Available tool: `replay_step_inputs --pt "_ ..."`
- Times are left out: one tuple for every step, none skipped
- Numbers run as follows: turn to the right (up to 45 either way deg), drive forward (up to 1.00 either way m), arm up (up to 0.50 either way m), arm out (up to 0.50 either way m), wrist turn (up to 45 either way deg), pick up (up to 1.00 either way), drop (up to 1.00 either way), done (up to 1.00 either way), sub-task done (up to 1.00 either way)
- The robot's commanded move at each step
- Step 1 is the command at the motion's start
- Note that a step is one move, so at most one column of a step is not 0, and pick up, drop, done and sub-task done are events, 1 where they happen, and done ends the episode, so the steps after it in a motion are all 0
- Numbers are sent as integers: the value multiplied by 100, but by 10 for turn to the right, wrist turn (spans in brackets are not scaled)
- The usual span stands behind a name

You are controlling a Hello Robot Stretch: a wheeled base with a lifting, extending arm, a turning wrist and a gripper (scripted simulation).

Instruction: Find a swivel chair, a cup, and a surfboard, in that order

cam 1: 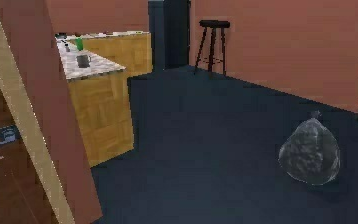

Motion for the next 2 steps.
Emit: replay_step_inputs --pt "0 100 0 0 0 0 0 0 0" --pt "30 0 0 0 0 0 0 0 0"
